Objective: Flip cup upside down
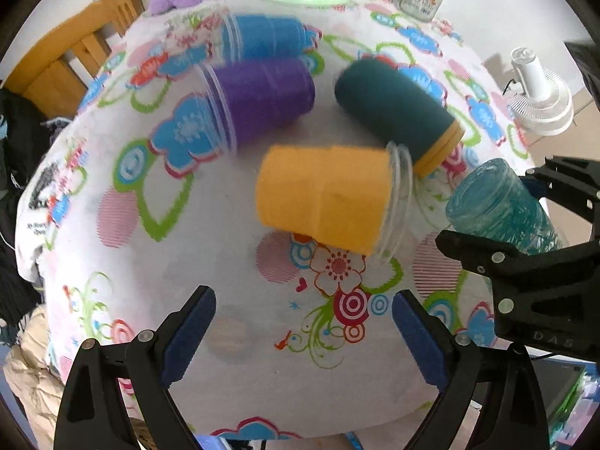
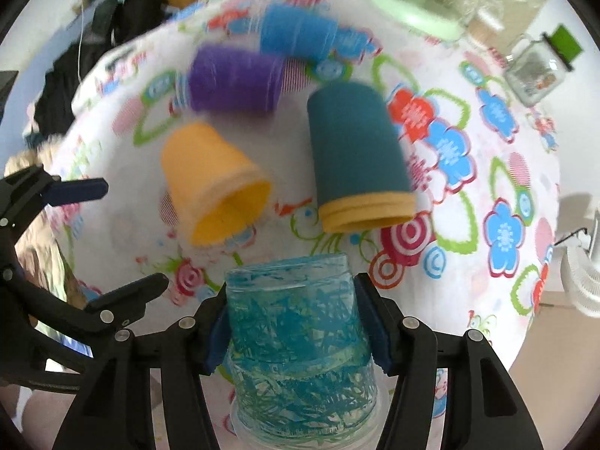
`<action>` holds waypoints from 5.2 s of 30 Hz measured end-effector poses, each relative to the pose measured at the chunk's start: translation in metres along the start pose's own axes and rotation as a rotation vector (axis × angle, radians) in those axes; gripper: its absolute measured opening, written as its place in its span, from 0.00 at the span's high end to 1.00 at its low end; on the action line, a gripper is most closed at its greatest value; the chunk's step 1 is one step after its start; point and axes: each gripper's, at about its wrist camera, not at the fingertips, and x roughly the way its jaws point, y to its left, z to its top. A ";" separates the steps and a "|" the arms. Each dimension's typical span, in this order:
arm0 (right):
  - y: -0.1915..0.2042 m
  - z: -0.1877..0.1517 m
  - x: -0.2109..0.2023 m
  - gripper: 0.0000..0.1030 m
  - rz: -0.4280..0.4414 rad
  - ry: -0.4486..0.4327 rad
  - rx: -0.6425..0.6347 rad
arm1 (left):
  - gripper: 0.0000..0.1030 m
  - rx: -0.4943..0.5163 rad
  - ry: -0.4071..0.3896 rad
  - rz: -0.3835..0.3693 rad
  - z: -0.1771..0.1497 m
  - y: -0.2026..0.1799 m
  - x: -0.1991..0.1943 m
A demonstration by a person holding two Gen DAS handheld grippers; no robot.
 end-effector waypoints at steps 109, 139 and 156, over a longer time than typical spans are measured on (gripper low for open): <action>0.026 -0.043 -0.202 0.02 -0.180 -0.561 0.551 | 0.00 0.092 -0.387 0.015 0.011 0.014 -0.195; 0.033 -0.050 -0.210 0.02 -0.228 -0.563 0.563 | 0.00 0.027 -0.429 0.044 -0.005 0.012 -0.202; 0.032 -0.050 -0.209 0.02 -0.227 -0.562 0.564 | 0.00 0.027 -0.428 0.044 -0.005 0.010 -0.201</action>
